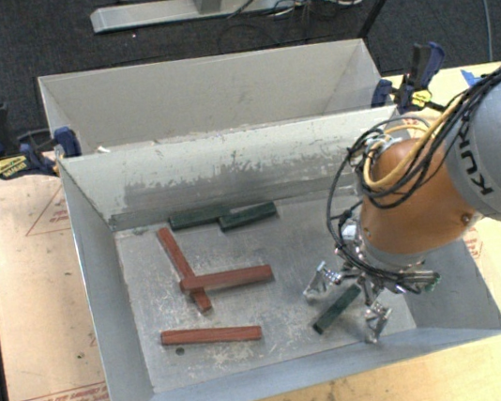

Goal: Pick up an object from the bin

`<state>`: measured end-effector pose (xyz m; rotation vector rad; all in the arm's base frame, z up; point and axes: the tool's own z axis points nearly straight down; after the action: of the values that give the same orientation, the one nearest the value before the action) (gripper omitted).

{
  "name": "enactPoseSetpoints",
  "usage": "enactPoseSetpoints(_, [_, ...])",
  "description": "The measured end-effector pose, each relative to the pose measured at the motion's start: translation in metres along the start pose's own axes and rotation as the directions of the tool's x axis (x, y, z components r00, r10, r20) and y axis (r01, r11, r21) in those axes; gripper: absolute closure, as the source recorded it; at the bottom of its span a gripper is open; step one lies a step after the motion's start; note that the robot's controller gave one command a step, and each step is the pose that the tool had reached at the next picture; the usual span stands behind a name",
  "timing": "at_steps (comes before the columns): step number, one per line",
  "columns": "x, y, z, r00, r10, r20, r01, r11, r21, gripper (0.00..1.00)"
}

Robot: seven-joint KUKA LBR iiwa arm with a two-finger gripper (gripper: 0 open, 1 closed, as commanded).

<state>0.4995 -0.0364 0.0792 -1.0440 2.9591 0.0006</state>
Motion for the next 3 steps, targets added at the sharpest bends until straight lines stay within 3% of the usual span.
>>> enactPoseSetpoints(1, [-0.0109,-0.0043,0.0031,0.985,-0.174,0.007,0.174,0.985,0.006,1.0])
enactPoseSetpoints(3, [-0.0104,-0.0037,0.0003,0.985,-0.174,0.006,0.174,0.985,0.004,1.0])
